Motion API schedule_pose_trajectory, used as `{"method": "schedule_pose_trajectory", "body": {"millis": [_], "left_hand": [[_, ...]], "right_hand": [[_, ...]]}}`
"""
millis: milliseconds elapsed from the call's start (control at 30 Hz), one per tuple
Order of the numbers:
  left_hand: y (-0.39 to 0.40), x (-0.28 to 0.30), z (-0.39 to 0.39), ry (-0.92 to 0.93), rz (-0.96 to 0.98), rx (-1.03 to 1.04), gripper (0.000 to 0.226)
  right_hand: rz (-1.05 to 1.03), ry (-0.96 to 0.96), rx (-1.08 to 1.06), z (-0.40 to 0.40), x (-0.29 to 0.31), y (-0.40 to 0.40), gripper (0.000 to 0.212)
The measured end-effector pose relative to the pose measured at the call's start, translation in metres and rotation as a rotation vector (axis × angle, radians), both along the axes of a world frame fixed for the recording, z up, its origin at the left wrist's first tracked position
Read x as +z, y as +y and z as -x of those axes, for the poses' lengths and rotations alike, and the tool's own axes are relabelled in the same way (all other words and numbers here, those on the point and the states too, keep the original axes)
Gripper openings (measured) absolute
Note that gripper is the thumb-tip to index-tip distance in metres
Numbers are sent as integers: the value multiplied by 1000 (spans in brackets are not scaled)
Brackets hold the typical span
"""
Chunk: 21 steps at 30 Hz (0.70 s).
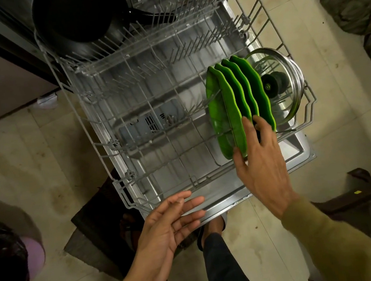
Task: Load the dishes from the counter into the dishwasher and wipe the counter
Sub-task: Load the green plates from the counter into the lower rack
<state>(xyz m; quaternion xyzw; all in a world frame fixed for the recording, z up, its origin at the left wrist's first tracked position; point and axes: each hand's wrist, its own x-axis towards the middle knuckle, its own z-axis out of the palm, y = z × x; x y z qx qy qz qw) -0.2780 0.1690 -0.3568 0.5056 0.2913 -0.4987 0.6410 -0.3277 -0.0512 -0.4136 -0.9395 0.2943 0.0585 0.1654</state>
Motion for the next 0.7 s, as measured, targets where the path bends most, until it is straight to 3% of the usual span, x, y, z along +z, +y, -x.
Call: {"method": "schedule_pose_trajectory", "body": {"millis": [133, 367, 533, 700], "left_hand": [[1, 9, -1, -28, -40, -9, 34], [-6, 52, -9, -257, -211, -245, 19], [-7, 118, -31, -367, -281, -276, 18], [-4, 220, -55, -574, -336, -281, 12]], "right_hand": [[-53, 14, -65, 23, 6, 21, 57], [-183, 113, -65, 12, 41, 27, 60], [-222, 30, -8, -26, 121, 21, 57], [-241, -60, 133, -54, 235, 31, 56]]}}
